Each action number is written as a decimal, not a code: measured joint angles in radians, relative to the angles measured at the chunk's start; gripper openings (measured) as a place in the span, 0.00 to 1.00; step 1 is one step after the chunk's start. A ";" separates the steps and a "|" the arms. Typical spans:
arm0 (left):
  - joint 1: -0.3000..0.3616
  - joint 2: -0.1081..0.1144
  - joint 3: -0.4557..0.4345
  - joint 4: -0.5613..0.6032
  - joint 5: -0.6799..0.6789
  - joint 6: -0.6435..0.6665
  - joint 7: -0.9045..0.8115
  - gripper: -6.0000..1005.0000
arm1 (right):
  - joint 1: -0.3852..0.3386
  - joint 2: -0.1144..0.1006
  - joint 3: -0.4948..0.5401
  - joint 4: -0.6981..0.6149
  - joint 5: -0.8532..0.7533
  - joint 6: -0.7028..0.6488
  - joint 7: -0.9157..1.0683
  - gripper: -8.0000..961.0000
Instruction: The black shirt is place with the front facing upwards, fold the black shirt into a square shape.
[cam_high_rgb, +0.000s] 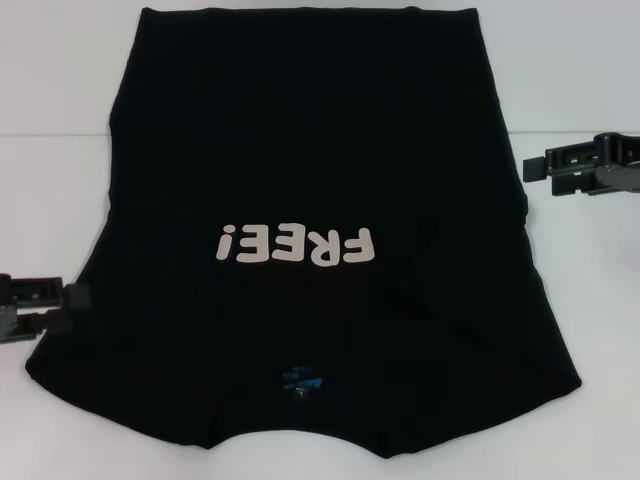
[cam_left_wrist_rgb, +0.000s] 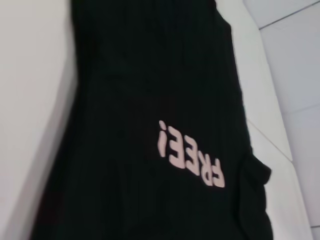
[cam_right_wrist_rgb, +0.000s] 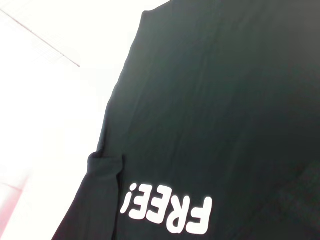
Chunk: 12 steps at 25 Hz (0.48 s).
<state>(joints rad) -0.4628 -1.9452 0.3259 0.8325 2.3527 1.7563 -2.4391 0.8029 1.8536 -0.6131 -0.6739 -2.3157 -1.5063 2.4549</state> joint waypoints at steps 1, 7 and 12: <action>0.001 0.000 -0.002 0.000 0.006 -0.004 0.003 0.64 | -0.001 0.001 -0.001 0.000 0.000 0.001 -0.001 0.74; 0.004 -0.002 0.001 -0.005 0.103 -0.094 0.010 0.42 | -0.001 0.004 -0.006 0.001 0.000 0.005 -0.001 0.74; 0.012 -0.005 -0.005 -0.008 0.107 -0.153 0.030 0.30 | -0.003 0.006 -0.004 0.002 -0.002 0.006 -0.001 0.74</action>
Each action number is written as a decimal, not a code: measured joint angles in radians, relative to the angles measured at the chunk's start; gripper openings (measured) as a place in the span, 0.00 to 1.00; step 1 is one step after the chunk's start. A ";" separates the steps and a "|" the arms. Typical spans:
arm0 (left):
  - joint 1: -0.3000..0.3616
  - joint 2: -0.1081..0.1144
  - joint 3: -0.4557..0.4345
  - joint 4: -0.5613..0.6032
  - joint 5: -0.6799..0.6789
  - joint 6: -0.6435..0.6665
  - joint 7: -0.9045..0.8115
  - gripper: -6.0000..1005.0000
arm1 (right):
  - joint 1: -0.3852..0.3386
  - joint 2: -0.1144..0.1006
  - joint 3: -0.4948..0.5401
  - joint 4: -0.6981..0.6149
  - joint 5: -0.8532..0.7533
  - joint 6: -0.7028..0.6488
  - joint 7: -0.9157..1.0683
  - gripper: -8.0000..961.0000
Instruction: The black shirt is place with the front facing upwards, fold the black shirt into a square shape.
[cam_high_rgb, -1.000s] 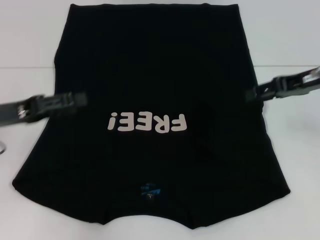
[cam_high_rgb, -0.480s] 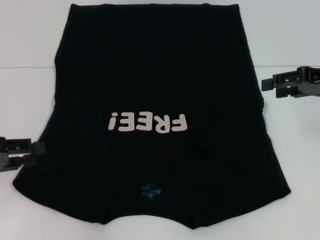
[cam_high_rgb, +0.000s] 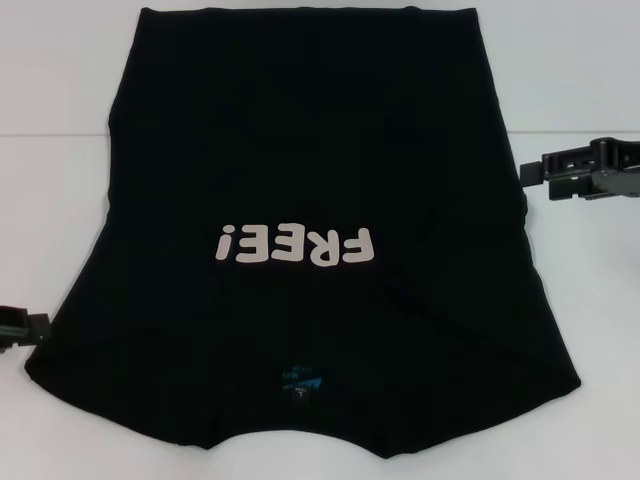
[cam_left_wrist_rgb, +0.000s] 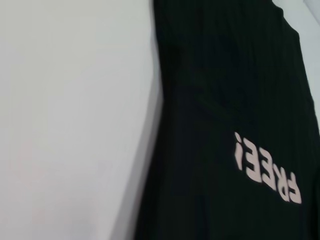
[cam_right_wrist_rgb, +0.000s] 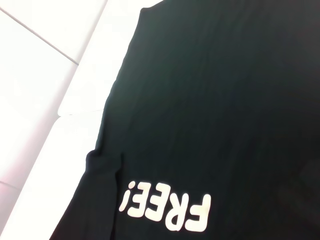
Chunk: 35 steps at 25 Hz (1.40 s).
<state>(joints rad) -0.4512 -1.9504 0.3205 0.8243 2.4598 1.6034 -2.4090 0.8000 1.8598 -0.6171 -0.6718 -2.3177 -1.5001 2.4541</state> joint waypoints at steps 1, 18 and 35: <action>0.000 -0.001 0.002 -0.001 0.001 -0.008 0.000 0.28 | 0.000 0.000 0.000 0.000 0.000 0.000 0.000 0.74; -0.002 0.000 0.002 -0.025 0.066 -0.098 -0.042 0.33 | -0.005 -0.002 0.002 0.000 0.000 0.004 0.000 0.74; -0.008 0.000 0.008 -0.055 0.101 -0.145 -0.050 0.36 | -0.005 -0.002 0.005 0.000 0.000 0.012 0.003 0.74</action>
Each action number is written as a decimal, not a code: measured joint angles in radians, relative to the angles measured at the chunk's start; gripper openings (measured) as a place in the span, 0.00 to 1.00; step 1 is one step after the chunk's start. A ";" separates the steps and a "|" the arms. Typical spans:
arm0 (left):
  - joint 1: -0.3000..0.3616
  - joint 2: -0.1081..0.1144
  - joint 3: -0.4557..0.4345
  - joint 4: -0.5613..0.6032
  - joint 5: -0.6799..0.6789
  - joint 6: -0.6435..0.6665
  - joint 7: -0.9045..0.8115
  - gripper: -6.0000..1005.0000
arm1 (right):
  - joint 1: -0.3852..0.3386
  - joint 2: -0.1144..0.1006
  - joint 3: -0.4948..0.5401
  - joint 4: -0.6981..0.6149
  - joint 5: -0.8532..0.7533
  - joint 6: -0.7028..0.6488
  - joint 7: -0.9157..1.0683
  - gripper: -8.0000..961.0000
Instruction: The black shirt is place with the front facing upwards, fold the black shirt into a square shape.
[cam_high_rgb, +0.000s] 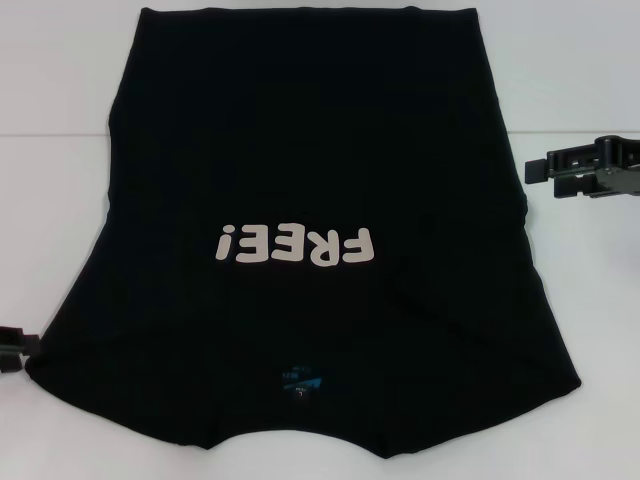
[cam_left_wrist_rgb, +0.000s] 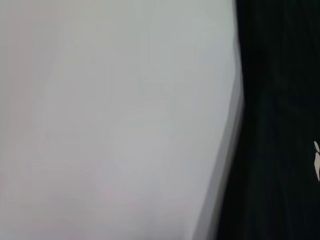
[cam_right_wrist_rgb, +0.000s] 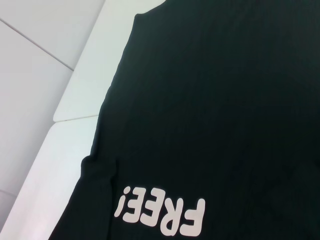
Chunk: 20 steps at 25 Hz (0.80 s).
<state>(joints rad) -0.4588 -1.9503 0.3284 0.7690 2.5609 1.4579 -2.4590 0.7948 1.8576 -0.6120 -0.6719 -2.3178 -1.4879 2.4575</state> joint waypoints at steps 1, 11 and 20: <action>-0.001 0.000 0.000 -0.005 0.000 0.000 0.000 0.36 | 0.000 0.000 0.000 0.000 0.000 0.000 0.000 0.74; -0.019 0.000 0.012 -0.032 0.004 -0.002 0.000 0.34 | -0.003 -0.001 0.000 0.000 0.000 0.002 -0.003 0.74; -0.037 -0.002 0.023 -0.045 0.010 -0.001 0.000 0.33 | -0.005 -0.003 -0.001 0.000 0.000 -0.002 -0.003 0.74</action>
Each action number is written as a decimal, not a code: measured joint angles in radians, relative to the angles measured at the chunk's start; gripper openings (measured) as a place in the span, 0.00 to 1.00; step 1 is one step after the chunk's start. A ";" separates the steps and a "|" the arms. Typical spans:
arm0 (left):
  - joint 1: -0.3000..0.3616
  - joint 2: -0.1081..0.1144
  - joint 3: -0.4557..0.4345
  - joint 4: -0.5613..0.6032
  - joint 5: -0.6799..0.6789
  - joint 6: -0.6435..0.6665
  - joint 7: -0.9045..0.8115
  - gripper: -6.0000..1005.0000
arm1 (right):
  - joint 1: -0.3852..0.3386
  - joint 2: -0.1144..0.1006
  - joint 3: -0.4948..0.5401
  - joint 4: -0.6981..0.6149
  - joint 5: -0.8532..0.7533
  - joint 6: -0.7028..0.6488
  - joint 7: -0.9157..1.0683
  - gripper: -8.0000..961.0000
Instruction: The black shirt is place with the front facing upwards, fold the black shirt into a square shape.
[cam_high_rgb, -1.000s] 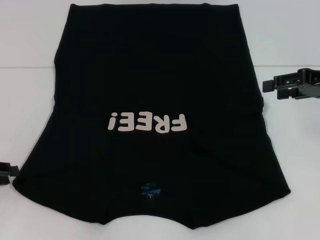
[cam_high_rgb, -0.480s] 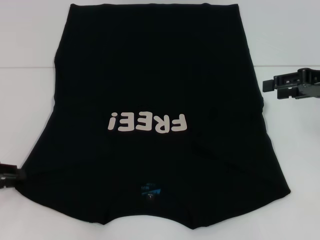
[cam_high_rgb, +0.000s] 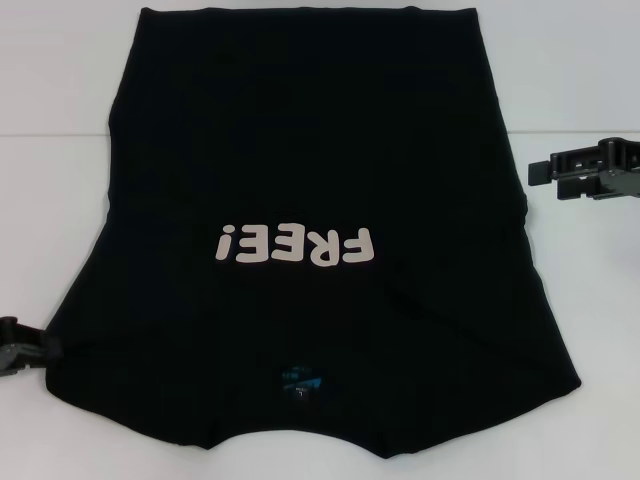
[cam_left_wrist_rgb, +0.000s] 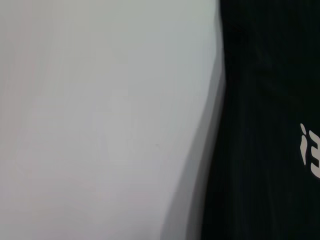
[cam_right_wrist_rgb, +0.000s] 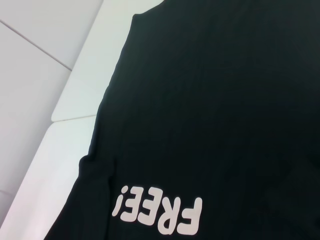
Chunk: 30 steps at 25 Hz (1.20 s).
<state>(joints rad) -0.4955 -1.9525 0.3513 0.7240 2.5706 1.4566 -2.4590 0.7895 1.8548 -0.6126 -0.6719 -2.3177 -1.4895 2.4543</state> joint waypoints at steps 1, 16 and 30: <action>0.000 0.000 0.000 0.000 0.000 0.001 0.000 0.32 | -0.001 0.000 -0.002 0.000 0.000 -0.001 0.000 0.74; -0.016 0.009 -0.007 0.007 -0.068 0.076 0.072 0.00 | -0.027 -0.030 -0.044 -0.008 -0.113 -0.135 0.004 0.74; -0.077 0.014 0.002 -0.011 -0.067 0.026 0.067 0.01 | -0.103 0.004 -0.047 -0.006 -0.257 -0.166 -0.026 0.71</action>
<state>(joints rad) -0.5730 -1.9389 0.3529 0.7129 2.5039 1.4822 -2.3918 0.6864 1.8584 -0.6595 -0.6780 -2.5742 -1.6550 2.4280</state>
